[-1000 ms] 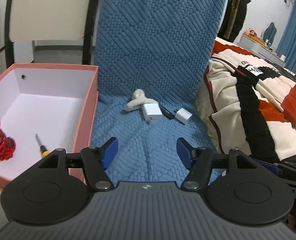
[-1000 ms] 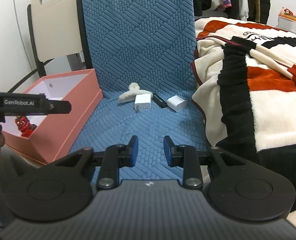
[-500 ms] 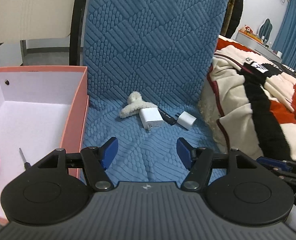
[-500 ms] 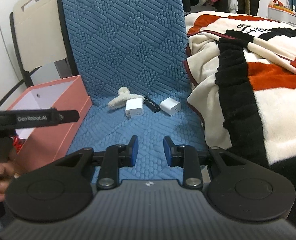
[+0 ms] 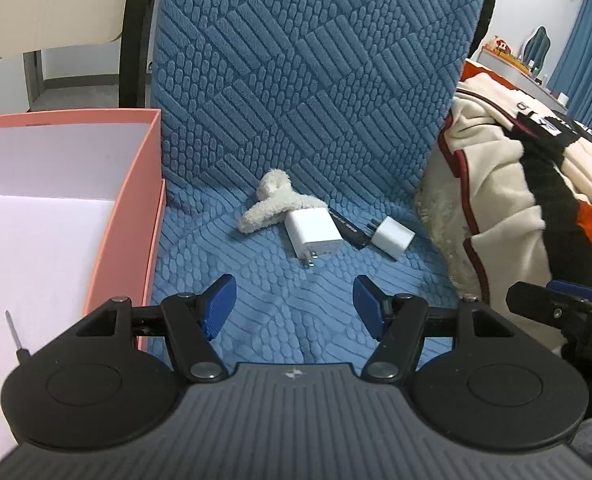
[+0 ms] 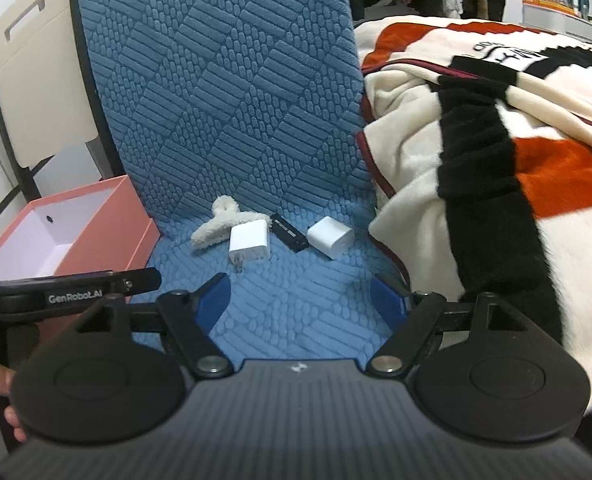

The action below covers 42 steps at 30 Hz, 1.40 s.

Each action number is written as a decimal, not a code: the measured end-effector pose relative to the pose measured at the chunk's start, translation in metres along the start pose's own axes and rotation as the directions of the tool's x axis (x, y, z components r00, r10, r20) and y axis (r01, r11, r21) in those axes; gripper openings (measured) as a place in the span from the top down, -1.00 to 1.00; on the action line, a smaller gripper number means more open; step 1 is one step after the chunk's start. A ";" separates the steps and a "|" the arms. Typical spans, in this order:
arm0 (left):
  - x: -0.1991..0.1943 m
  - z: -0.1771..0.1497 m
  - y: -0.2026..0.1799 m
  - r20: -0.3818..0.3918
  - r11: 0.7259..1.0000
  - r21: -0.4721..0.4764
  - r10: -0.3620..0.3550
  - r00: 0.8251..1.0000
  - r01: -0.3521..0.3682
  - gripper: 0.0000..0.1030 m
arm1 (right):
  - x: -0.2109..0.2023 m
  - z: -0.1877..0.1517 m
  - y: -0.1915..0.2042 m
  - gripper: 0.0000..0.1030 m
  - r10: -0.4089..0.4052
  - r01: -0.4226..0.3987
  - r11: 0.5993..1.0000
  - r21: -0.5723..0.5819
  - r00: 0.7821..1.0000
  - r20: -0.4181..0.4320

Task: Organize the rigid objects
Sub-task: 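Lower the left tool onto the white fluffy toy while the right tool approaches the white charger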

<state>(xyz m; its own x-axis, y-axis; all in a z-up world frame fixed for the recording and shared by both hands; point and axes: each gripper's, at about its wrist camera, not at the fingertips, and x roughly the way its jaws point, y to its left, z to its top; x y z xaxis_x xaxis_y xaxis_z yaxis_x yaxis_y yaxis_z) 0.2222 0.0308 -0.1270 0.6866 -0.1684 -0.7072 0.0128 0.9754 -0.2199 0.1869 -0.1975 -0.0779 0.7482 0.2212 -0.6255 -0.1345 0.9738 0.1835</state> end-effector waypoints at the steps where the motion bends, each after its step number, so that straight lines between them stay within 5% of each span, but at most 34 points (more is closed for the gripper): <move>1: 0.004 0.001 0.001 -0.004 1.000 -0.004 -0.005 1.000 0.005 -0.36 | 0.004 0.001 0.001 -0.53 0.001 -0.001 1.000 -0.008 1.000 0.001; 23: 0.083 0.043 0.011 -0.089 1.000 0.001 -0.013 0.996 0.013 -0.28 | 0.092 0.011 0.008 -0.49 0.062 -0.069 0.994 -0.083 0.995 -0.082; 25: 0.091 0.047 0.013 -0.094 1.000 0.003 -0.008 0.996 0.008 -0.28 | 0.104 0.014 0.008 -0.37 0.042 -0.052 0.993 -0.102 0.994 -0.098; 42: 0.162 0.074 0.024 -0.136 0.996 0.056 0.082 0.987 -0.075 -0.19 | 0.206 0.036 -0.017 -0.39 -0.066 0.011 0.963 -0.269 0.978 -0.197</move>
<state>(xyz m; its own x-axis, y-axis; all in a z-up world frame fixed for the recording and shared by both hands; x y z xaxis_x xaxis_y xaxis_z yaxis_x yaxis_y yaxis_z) 0.3871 0.0377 -0.1974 0.5804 -0.1059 -0.8074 0.0024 0.9917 -0.1284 0.3673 -0.1699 -0.1825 0.6131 0.1622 -0.7732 -0.2961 0.9545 -0.0346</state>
